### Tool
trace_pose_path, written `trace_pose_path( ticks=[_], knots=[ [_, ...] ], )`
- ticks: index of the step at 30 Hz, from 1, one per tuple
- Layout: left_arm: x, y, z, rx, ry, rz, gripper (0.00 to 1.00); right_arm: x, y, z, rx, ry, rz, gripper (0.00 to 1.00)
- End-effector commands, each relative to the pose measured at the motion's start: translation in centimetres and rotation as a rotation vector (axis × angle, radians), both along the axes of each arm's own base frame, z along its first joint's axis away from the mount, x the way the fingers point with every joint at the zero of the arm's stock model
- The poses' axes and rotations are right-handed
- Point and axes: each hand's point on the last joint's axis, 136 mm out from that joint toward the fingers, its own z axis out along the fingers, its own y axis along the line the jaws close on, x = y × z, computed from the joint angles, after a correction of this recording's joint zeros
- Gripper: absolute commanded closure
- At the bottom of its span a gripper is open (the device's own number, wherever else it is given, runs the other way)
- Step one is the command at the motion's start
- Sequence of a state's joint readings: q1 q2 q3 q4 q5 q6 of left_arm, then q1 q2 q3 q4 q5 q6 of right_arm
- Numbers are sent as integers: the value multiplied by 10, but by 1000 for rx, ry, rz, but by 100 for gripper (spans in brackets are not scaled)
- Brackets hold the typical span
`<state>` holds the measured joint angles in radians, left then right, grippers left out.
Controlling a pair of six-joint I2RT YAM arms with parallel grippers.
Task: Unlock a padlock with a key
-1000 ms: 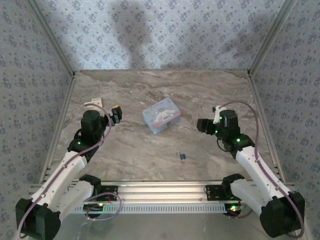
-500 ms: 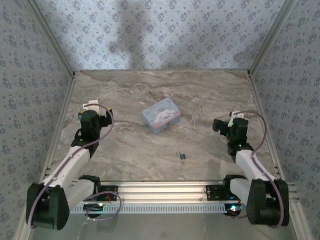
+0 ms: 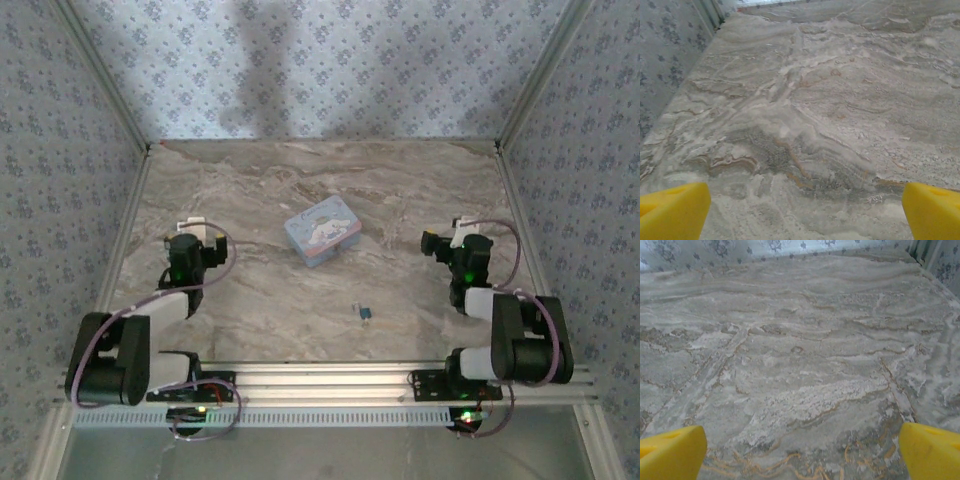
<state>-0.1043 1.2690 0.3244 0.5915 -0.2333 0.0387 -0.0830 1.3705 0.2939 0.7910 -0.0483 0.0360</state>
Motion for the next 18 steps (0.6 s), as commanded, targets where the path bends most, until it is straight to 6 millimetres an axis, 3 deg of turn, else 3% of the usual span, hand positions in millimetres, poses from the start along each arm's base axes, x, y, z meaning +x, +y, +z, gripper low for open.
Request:
trace_pose_path(
  ticks=[1, 8, 14, 18],
  knots=[
    [13, -9, 22, 9, -118, -66, 2, 5, 1, 9, -7, -83, 38, 0],
    [19, -8, 19, -71, -142, -112, 2, 11, 4, -6, 16, -67, 70, 0],
    [29, -12, -4, -88, -122, -146, 2, 22, 3, -11, -8, 9, 56, 0],
    [36, -12, -8, -110, -81, -160, 2, 26, 5, -13, -38, 32, 42, 0]
  ],
)
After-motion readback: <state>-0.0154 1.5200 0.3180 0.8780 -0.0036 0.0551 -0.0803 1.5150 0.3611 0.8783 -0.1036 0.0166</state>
